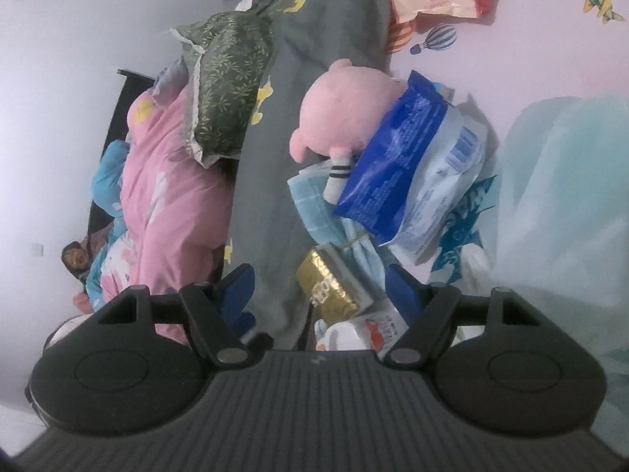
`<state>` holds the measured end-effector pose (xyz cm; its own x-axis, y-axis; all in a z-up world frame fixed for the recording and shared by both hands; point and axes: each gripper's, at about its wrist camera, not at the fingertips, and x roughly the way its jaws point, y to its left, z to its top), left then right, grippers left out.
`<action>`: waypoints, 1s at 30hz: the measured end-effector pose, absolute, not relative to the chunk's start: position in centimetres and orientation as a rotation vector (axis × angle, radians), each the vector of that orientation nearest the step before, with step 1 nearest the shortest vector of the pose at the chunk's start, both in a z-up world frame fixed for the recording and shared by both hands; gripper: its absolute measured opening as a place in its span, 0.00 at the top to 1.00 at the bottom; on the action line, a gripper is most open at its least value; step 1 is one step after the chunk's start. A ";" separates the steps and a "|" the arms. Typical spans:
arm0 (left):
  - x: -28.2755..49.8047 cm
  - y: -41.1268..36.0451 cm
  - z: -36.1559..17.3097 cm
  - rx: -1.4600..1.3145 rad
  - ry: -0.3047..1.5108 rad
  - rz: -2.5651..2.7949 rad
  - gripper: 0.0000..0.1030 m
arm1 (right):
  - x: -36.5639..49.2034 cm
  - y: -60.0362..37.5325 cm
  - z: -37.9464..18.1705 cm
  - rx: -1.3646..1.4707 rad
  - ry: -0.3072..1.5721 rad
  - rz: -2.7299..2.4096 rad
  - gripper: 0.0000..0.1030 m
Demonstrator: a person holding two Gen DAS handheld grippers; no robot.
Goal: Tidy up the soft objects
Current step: 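Reach the right gripper to the pink plush pig and grasp it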
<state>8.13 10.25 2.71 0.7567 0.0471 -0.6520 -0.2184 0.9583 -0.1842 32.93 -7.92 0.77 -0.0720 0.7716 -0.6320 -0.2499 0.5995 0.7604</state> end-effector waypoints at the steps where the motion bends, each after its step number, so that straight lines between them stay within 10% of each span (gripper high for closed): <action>1: 8.0 10.4 2.7 -0.266 0.696 0.147 0.70 | 33.0 -7.8 0.7 0.493 1.408 0.900 0.29; 30: 8.6 10.6 -0.2 -0.366 0.735 0.114 0.74 | 35.9 -2.7 -2.3 0.286 1.407 0.719 0.30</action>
<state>8.58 10.56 -0.21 0.7392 -0.0253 -0.6731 -0.2287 0.9305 -0.2861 35.86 -2.71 -2.33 -0.0020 0.6091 -0.7931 -0.2857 0.7597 0.5841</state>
